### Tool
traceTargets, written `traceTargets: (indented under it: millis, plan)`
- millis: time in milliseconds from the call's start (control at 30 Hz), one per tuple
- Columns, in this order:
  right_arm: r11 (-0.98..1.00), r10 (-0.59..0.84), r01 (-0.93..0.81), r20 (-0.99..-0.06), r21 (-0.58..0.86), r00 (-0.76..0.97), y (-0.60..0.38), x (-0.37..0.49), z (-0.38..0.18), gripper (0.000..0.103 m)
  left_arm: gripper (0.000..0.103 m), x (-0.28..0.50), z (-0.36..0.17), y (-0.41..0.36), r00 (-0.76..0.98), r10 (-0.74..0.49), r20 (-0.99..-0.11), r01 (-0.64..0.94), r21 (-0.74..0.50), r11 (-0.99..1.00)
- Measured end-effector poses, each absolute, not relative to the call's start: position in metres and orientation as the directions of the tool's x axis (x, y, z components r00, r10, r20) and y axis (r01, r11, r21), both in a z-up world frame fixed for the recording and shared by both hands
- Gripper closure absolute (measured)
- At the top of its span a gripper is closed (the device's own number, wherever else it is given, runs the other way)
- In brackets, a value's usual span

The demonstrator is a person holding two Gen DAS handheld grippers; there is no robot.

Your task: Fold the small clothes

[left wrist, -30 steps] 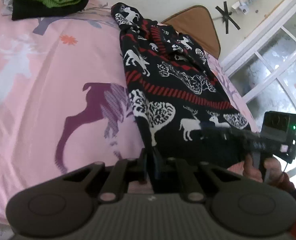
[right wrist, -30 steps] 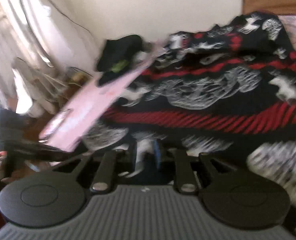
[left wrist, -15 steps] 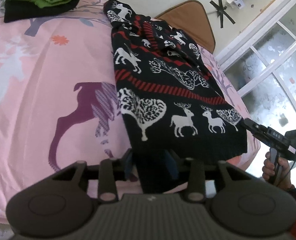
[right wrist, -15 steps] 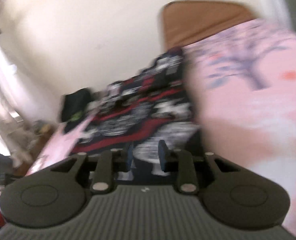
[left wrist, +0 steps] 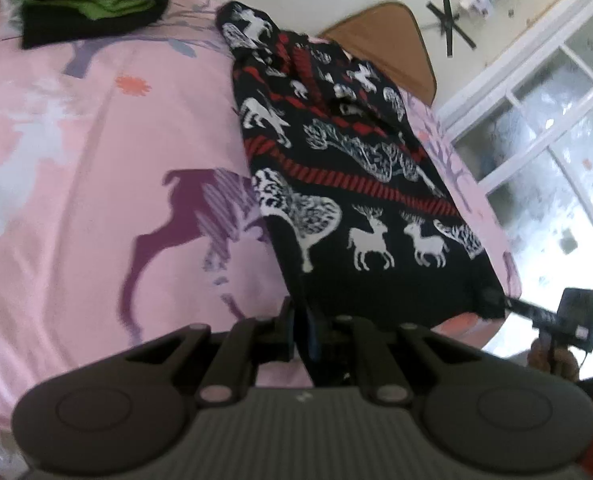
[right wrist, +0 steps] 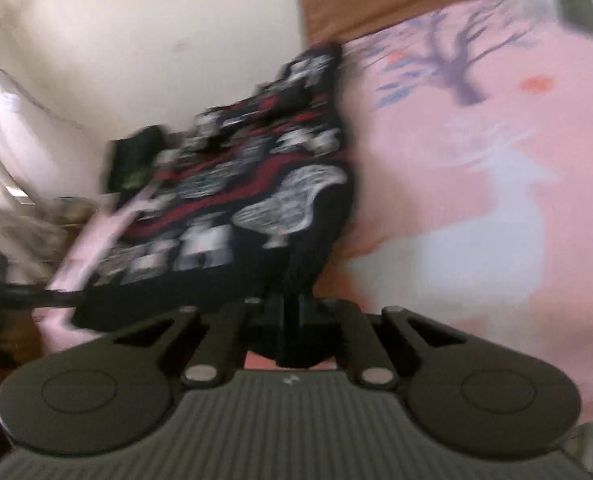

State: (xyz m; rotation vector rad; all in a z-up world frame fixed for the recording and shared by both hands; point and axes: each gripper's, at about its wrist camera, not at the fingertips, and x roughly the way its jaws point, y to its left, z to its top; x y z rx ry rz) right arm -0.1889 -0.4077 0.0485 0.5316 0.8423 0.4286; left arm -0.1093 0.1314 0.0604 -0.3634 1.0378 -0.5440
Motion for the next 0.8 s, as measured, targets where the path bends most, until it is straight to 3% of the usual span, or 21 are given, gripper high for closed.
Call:
traceTargets:
  millis: [167, 400, 467, 567, 600, 700, 733, 800]
  plan:
    - [0.755, 0.602, -0.183, -0.554, 0.629, 0.575, -0.404, -0.189, 0.058, 0.094, 0.098, -0.102, 0.056, 0.146, 0.396, -0.619, -0.679, 0.185, -0.601, 0.778]
    - [0.604, 0.626, -0.160, -0.341, 0.781, 0.701, -0.444, -0.158, 0.077, 0.094, 0.097, -0.067, 0.073, 0.173, 0.483, -0.716, -0.505, 0.115, -0.774, 0.623]
    - [0.589, 0.622, -0.179, -0.301, 0.788, 0.723, -0.447, -0.133, 0.085, 0.094, 0.097, -0.047, 0.084, 0.176, 0.525, -0.711, -0.467, 0.113, -0.790, 0.603]
    - [0.618, 0.597, -0.192, -0.295, 0.763, 0.746, -0.446, -0.082, 0.094, 0.094, 0.096, 0.001, 0.101, 0.165, 0.578, -0.658, -0.482, 0.117, -0.750, 0.651]
    - [0.623, 0.587, -0.183, -0.300, 0.761, 0.752, -0.445, -0.062, 0.094, 0.094, 0.094, 0.017, 0.103, 0.159, 0.594, -0.636, -0.493, 0.105, -0.736, 0.669]
    - [0.732, 0.489, -0.129, -0.384, 0.669, 0.784, -0.432, 0.008, 0.085, 0.079, 0.053, 0.064, 0.095, 0.140, 0.620, -0.491, -0.613, 0.035, -0.603, 0.797]
    - [0.787, 0.442, -0.095, -0.449, 0.610, 0.777, -0.426, 0.024, 0.079, 0.062, 0.054, 0.068, 0.088, 0.140, 0.611, -0.438, -0.659, -0.024, -0.569, 0.822]
    - [0.829, 0.365, -0.001, -0.540, 0.559, 0.758, -0.428, 0.035, 0.065, 0.057, 0.050, 0.063, 0.075, 0.147, 0.587, -0.487, -0.647, -0.011, -0.608, 0.794]
